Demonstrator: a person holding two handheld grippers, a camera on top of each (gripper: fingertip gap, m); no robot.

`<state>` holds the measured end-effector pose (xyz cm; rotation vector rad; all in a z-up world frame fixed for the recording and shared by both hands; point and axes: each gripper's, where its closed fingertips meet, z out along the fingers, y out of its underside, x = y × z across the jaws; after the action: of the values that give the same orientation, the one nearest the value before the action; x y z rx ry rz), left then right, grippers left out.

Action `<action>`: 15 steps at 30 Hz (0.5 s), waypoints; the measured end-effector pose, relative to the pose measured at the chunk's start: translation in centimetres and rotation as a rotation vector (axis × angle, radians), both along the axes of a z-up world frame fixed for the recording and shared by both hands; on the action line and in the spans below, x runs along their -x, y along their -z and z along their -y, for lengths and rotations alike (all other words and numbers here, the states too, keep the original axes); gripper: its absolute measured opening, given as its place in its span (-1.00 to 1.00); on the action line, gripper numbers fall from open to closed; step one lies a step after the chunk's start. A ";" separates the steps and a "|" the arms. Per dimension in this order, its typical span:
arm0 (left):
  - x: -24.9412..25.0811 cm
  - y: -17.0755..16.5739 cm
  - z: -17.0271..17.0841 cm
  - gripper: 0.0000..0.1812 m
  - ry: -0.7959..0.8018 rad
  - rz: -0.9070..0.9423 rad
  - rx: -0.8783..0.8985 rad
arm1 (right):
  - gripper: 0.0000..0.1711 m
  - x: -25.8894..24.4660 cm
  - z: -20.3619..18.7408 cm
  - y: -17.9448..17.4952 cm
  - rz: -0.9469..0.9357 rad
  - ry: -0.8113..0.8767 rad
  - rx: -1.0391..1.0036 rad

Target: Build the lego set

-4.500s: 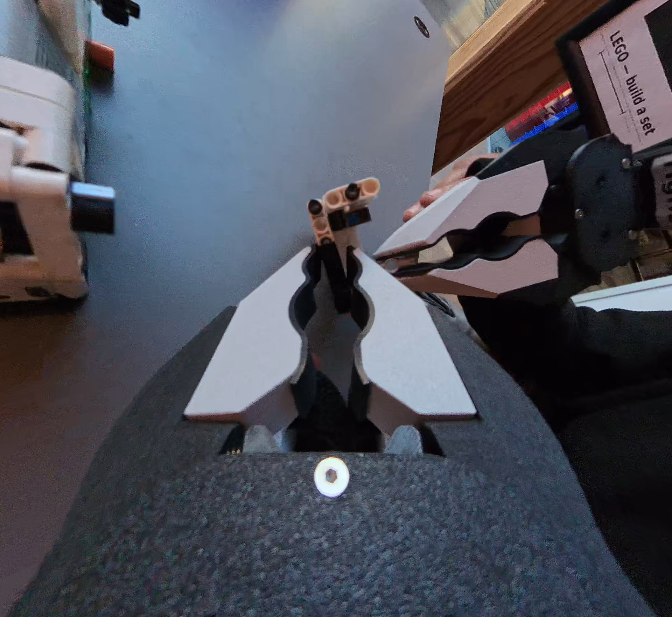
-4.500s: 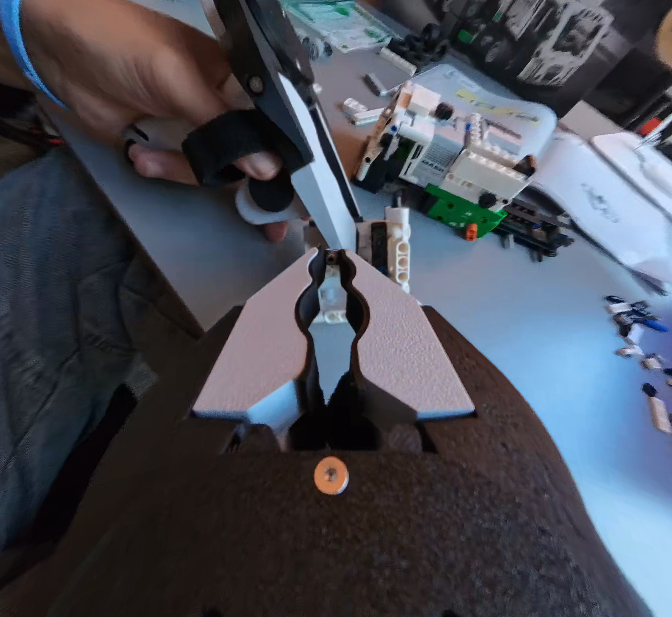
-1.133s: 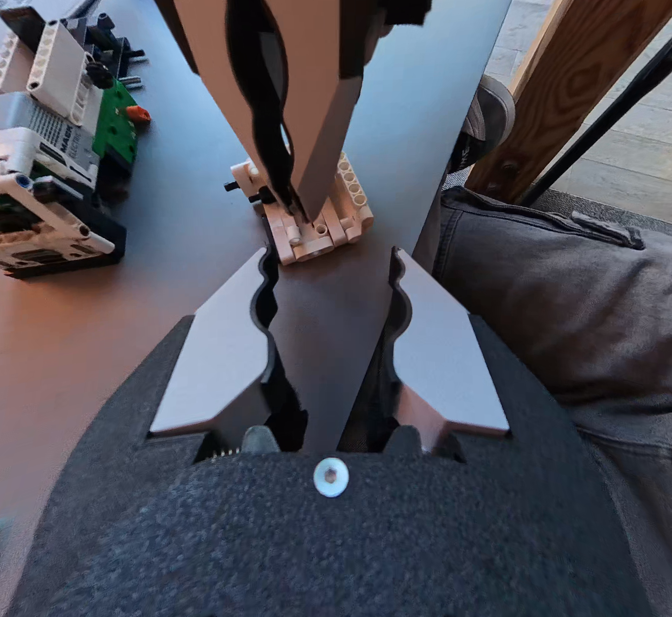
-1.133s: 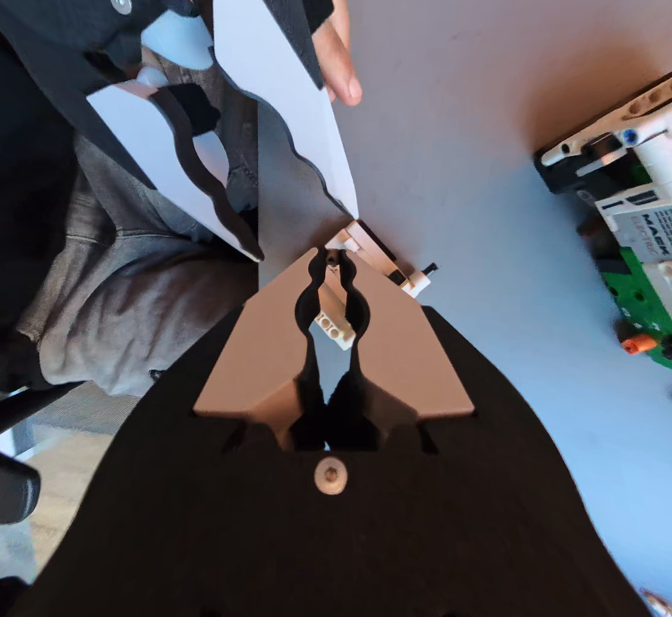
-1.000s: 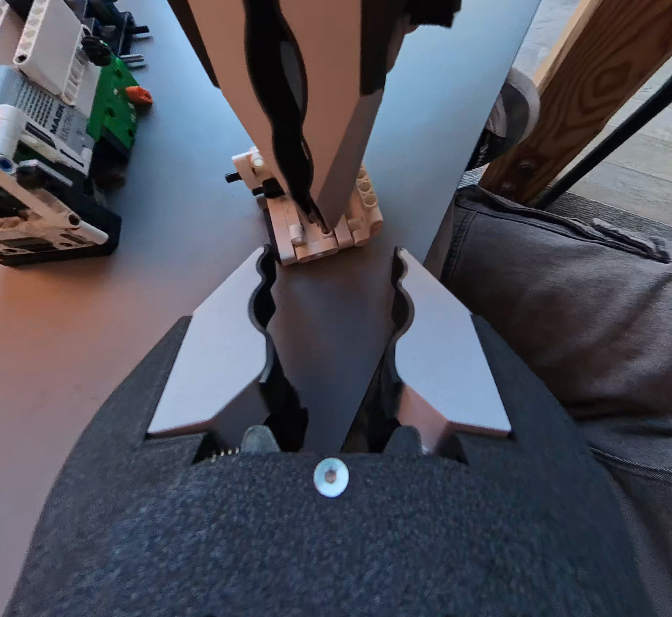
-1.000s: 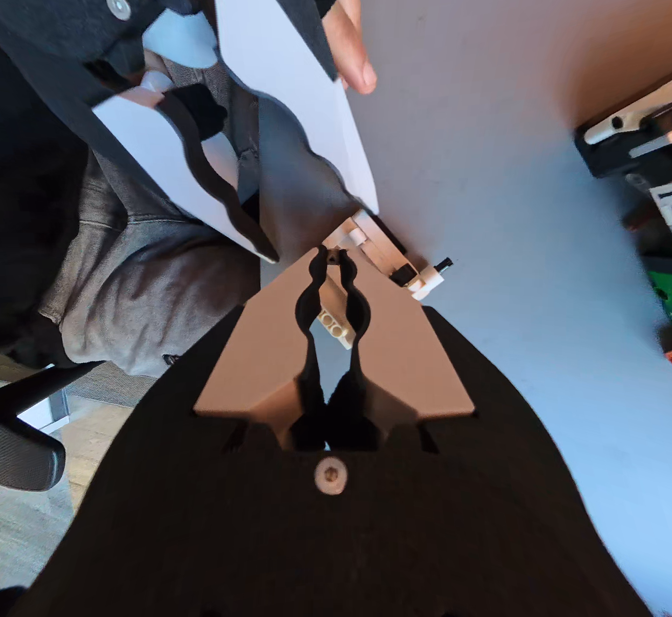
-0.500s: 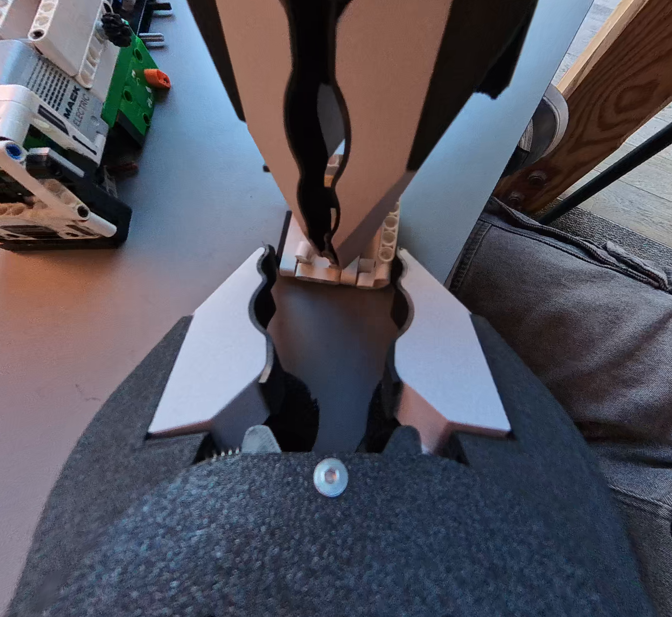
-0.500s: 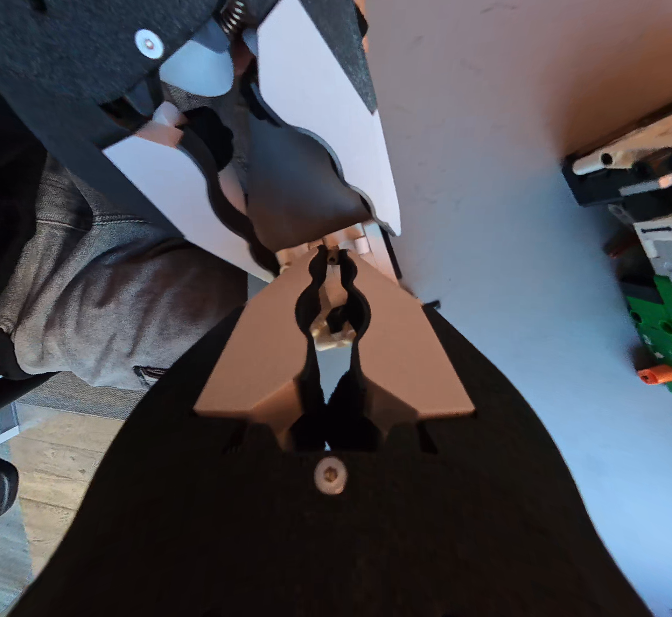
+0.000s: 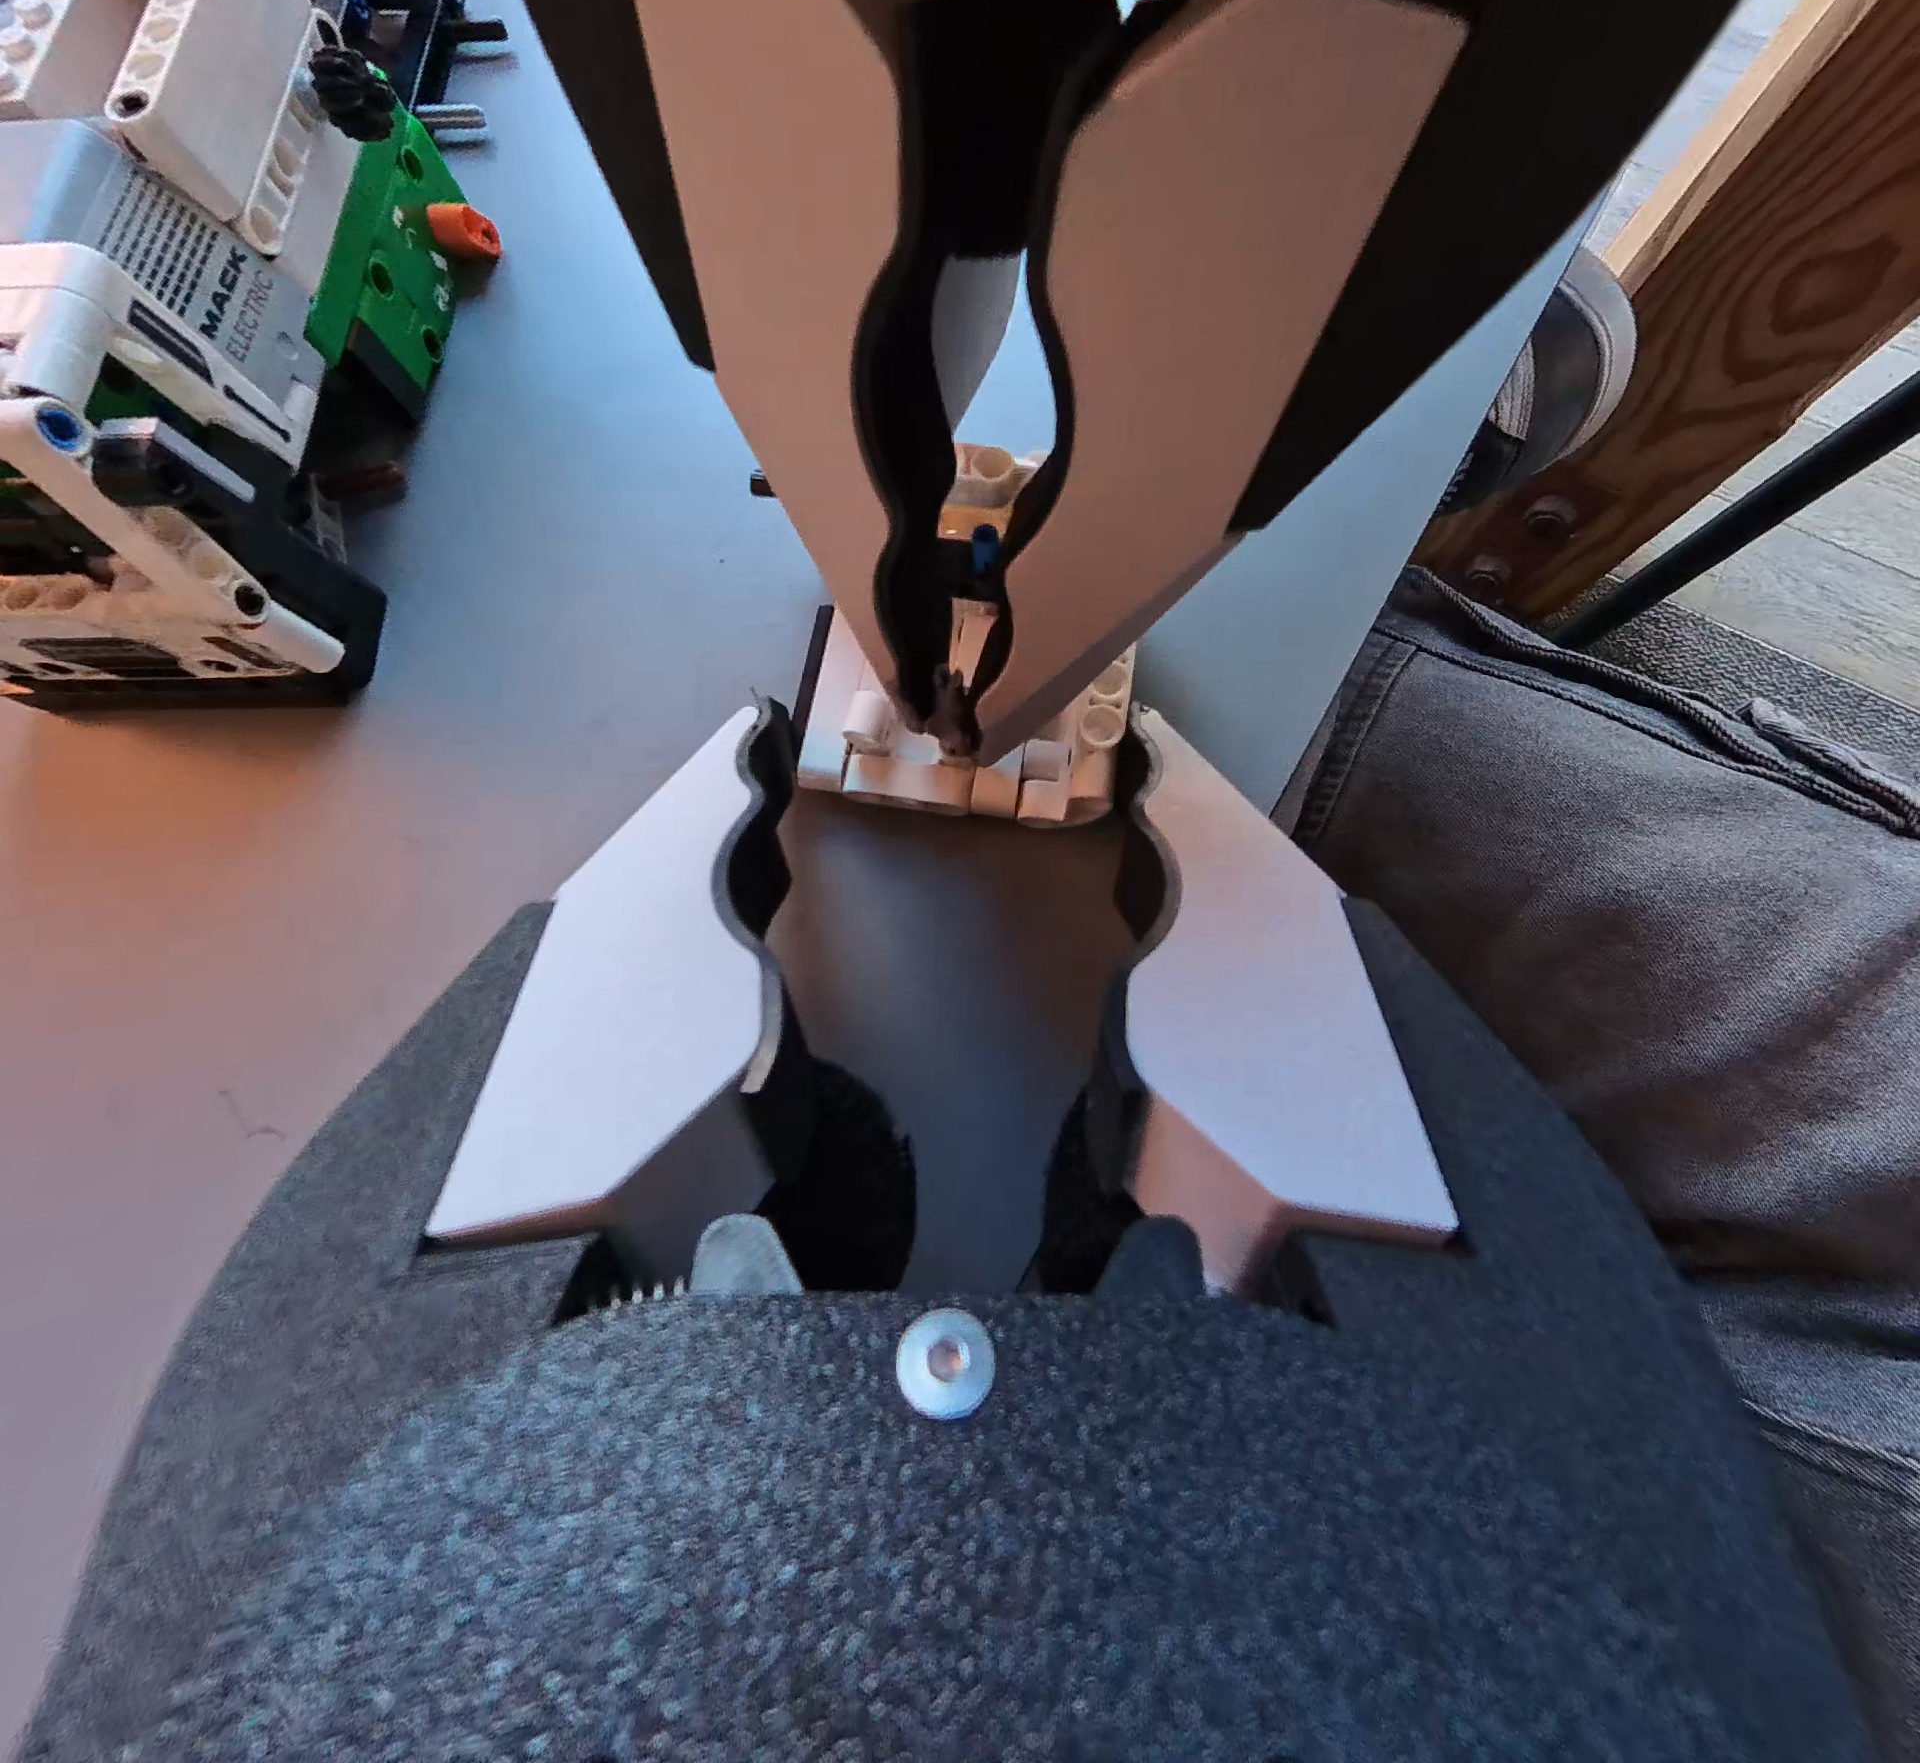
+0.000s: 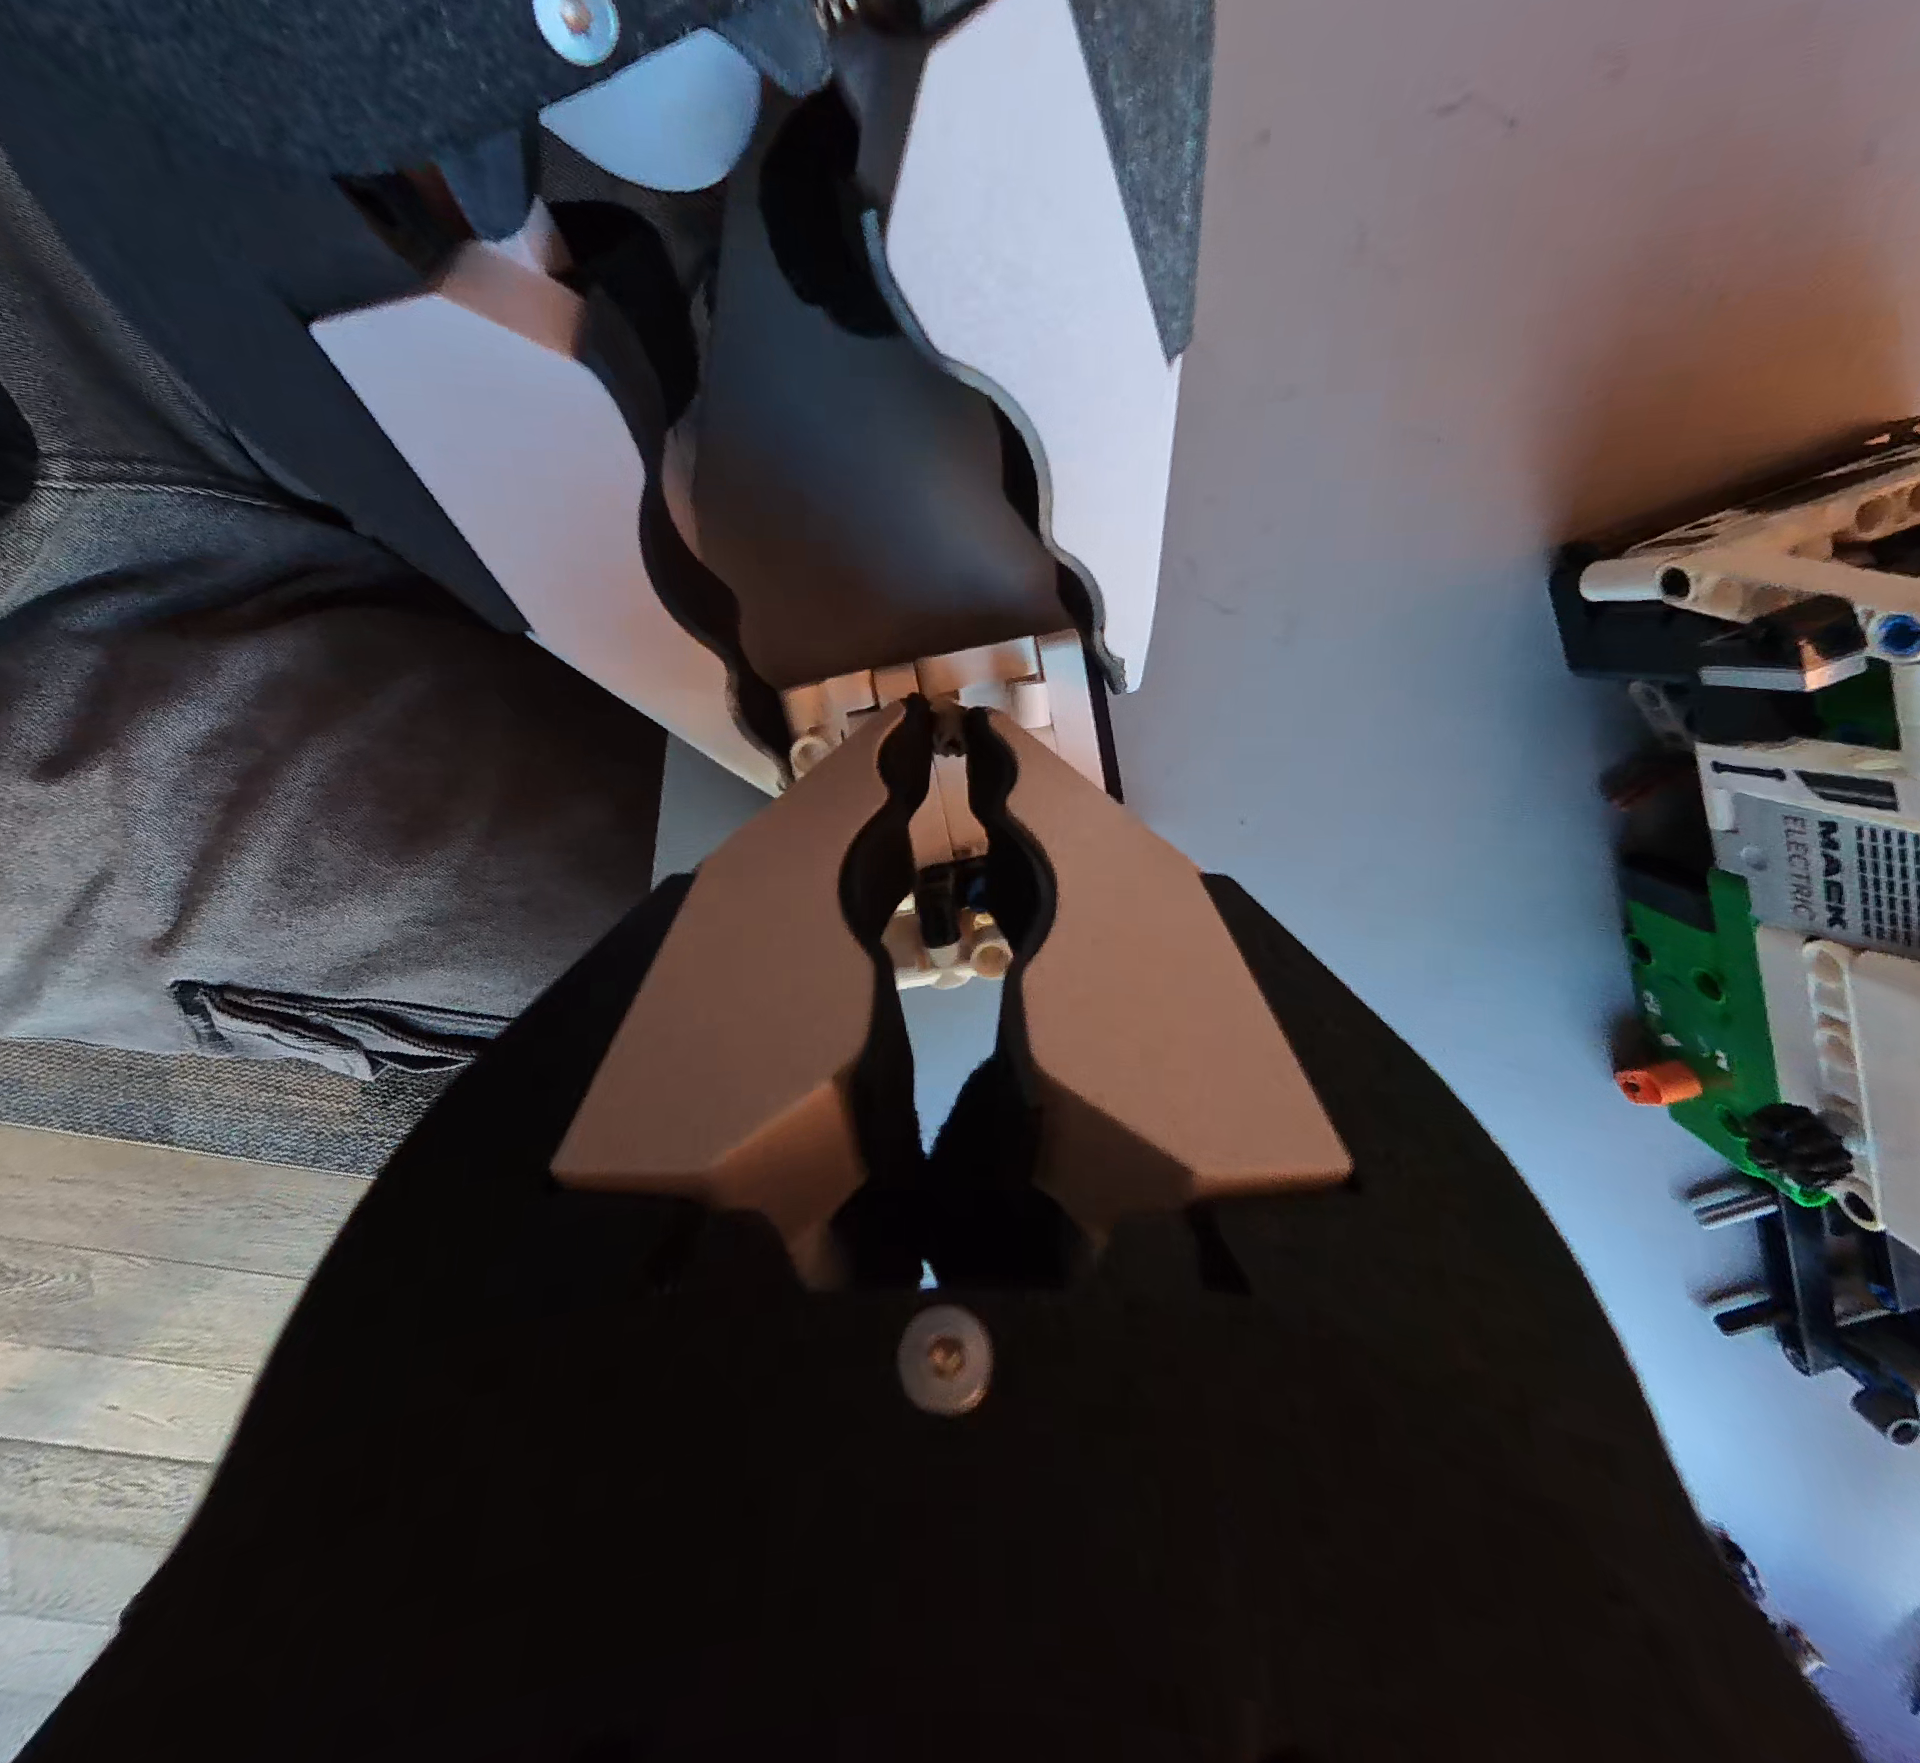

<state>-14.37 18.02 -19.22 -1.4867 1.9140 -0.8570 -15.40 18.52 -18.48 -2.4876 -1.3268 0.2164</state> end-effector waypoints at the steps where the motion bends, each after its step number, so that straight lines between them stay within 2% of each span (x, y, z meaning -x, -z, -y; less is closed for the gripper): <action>1: 0.0 0.0 0.0 -0.32 0.000 0.000 0.000 | -0.93 0.0 0.0 0.0 0.003 0.001 -0.004; 15: 0.0 0.0 0.0 -0.32 -0.011 0.008 -0.004 | -0.93 0.4 -0.1 0.2 -0.076 0.017 -0.041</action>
<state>-14.37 18.03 -19.24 -1.4881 1.8983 -0.8532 -15.77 18.63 -18.68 -2.4309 -1.2663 0.2740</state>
